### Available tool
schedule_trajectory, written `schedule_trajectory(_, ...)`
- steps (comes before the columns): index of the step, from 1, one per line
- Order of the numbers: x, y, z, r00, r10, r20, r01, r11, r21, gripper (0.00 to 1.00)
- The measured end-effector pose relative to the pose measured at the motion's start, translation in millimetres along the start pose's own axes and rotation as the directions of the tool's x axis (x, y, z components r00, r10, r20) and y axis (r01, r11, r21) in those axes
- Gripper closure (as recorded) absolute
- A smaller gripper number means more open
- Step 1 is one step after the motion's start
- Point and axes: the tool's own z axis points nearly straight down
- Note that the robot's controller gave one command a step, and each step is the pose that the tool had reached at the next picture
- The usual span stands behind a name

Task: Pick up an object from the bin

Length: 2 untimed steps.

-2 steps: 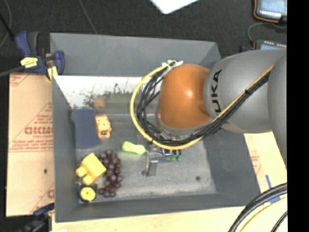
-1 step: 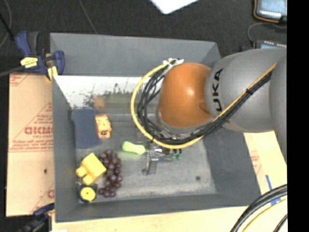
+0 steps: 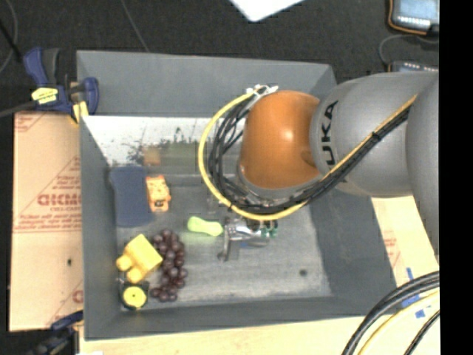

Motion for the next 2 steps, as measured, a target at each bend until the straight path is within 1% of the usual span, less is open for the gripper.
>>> schedule_trajectory(1, -10.5, -16.9, 43.0, 0.965, -0.262, 0.004, 0.262, 0.965, 0.001, 0.00)
schedule_trajectory(2, -42.9, -50.3, 86.1, 0.953, -0.303, 0.005, 0.303, 0.953, 0.000, 1.00)
